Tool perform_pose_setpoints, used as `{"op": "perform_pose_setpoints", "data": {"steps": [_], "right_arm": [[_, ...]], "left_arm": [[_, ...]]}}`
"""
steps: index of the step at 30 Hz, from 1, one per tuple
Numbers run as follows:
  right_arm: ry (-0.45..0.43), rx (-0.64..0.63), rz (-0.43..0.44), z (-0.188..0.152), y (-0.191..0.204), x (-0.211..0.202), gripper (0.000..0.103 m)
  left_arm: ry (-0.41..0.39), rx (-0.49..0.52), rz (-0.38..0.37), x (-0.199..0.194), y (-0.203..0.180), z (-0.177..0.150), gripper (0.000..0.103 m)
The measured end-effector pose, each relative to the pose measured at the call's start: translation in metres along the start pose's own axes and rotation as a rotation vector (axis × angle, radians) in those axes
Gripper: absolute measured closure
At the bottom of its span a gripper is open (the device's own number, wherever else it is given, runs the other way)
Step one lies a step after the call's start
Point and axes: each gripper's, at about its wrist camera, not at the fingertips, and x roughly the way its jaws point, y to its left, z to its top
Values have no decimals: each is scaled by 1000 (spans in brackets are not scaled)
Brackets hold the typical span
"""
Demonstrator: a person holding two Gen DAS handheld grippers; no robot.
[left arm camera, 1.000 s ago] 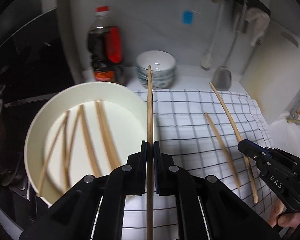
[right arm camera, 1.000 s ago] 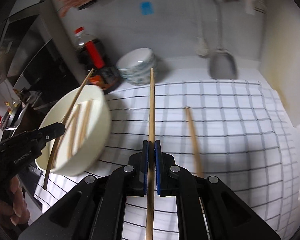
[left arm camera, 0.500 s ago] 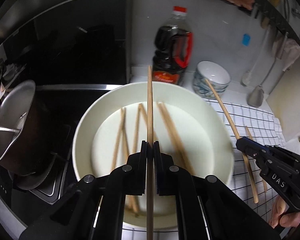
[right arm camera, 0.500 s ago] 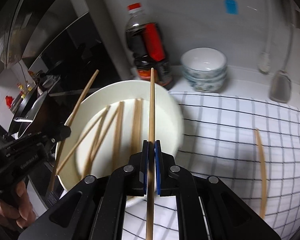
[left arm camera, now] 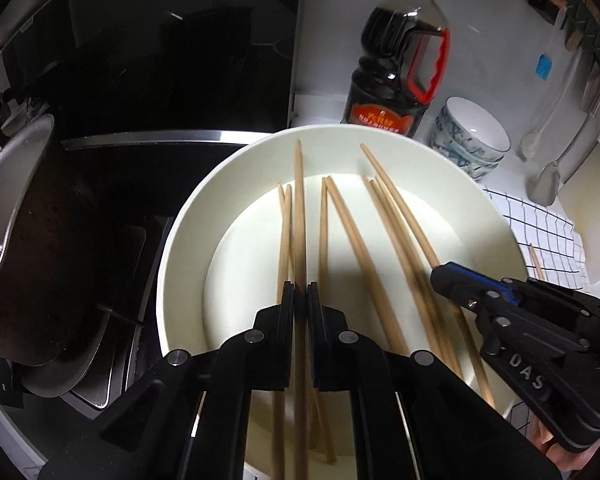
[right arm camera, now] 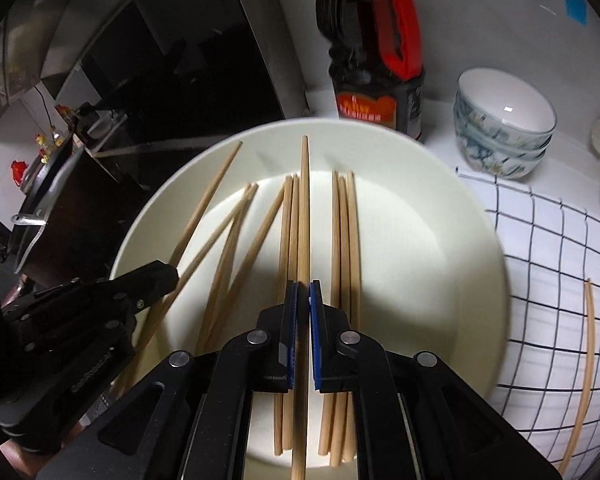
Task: Organize utensils
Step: 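Carry the chopstick with the right gripper into the white basin and release, then withdraw the open right gripper from the basin to the remaining chopsticks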
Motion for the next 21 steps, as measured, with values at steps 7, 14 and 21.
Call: {"op": "perform_pose_setpoints", "data": {"steps": [7, 14, 21], "right_arm": [[38, 15, -21, -4, -5, 15, 97], [11, 16, -52, -3, -13, 6, 77], [-12, 31, -60, -7, -22, -10, 64]], "left_arm": [[26, -7, -8, 11, 4, 0, 94], [-4, -27, 17, 3, 4, -2, 37], [-5, -63, 56, -7, 10, -6, 20]]}}
